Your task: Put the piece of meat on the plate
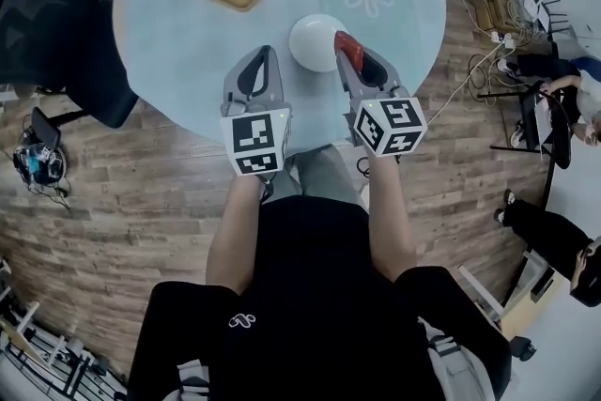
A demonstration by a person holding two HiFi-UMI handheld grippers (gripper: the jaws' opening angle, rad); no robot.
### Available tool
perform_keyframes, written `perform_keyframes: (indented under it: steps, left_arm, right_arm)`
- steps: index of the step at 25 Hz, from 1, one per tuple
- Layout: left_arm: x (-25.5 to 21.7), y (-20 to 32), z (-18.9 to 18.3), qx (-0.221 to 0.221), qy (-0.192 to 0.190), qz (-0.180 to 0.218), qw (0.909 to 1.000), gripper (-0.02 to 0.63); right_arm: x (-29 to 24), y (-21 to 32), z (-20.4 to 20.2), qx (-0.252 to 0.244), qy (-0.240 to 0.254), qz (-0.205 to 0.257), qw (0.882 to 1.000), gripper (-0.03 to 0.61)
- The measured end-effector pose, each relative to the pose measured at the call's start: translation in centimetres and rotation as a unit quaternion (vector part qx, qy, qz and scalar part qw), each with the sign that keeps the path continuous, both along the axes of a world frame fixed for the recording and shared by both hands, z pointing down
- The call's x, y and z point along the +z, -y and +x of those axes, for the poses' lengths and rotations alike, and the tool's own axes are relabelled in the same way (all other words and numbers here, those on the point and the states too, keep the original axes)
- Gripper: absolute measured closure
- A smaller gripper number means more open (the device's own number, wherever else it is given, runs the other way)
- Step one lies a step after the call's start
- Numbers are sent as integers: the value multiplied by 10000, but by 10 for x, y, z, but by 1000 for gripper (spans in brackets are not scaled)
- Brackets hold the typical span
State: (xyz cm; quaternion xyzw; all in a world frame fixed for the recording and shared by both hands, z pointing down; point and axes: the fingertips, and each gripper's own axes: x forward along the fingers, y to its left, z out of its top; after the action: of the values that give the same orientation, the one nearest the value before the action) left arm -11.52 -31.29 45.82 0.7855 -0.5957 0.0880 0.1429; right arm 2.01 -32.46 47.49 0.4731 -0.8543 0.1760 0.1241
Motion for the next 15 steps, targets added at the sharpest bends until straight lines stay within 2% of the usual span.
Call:
perform_keyframes:
  steps: [3,7,15]
  left_arm:
    - [22,2,1,-109,-51,-280,9995,612]
    - [47,9,1,-306,-20,-582,9978,612]
    - [76,8,-6,-464,2,-904,9948,612]
  right_arm:
    - [32,11,1,-222,-249,-348,9988,478]
    - [80,31,8,-554,-928,-764,9912,477]
    - [145,61,3,-1007,-2479,-848,9598,477]
